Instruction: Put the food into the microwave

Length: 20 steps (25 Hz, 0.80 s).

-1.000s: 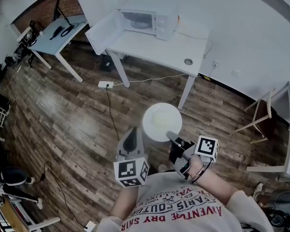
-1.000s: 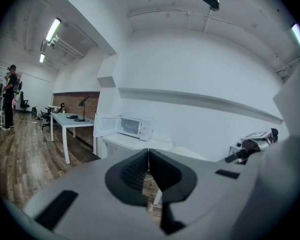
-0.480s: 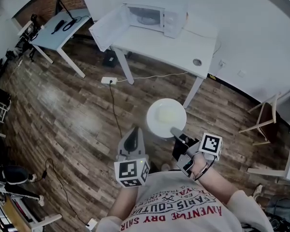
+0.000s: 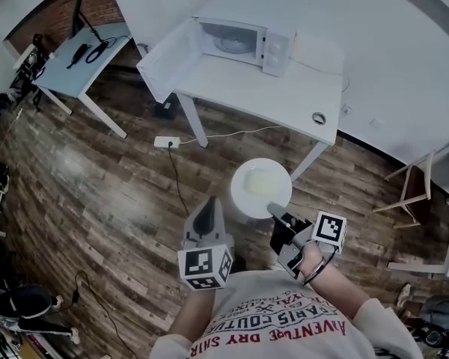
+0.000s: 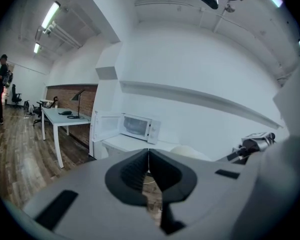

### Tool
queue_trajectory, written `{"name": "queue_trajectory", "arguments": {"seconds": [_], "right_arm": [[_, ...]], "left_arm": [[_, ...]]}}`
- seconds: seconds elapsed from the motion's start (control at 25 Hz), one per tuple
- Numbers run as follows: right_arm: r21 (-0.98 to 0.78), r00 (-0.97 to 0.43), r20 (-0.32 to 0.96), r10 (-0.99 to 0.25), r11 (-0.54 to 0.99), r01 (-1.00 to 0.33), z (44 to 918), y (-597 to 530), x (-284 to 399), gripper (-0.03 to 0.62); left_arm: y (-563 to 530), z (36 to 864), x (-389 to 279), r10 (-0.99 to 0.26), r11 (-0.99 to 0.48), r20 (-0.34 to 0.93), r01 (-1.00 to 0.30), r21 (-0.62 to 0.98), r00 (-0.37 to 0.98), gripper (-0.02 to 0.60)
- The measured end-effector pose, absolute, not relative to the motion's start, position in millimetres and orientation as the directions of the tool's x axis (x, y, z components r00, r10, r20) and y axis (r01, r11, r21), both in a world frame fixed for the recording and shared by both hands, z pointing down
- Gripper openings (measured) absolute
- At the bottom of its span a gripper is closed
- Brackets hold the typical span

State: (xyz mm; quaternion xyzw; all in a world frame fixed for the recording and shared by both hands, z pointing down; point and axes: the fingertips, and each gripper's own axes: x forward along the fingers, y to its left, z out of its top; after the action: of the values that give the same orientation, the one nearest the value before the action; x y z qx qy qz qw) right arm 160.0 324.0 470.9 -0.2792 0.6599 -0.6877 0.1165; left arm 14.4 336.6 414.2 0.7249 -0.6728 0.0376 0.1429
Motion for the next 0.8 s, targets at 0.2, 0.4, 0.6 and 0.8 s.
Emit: {"name": "queue_trajectory", "arguments": {"seconds": [0.2,0.4,0.6,0.8], "right_arm": [[-0.973,-0.8,0.224,-0.557,-0.085,-0.213,462,286,112,0.021],[-0.978,-0.776,0.203,-0.597,-0.083,-0.192,453,253,70,0.021],[-0.977,-0.731,0.211,-0.649,-0.117,-0.178,451,229,39,0.021],[-0.972,-0.705,0.237,-0.668,-0.169,-0.167,456,204,30,0.021]], "left_arm": [[293,408,-37,-0.964,-0.092,0.234,-0.983,0.156,0.127,0.006],[258,399,-79,-0.962,-0.133,0.221,-0.981,0.144,0.163,0.006],[239,400,-118,-0.963,-0.126,0.217,-0.98,0.152,0.157,0.006],[220,408,-133,-0.959,-0.117,0.236,-0.977,0.178,0.157,0.006]]}}
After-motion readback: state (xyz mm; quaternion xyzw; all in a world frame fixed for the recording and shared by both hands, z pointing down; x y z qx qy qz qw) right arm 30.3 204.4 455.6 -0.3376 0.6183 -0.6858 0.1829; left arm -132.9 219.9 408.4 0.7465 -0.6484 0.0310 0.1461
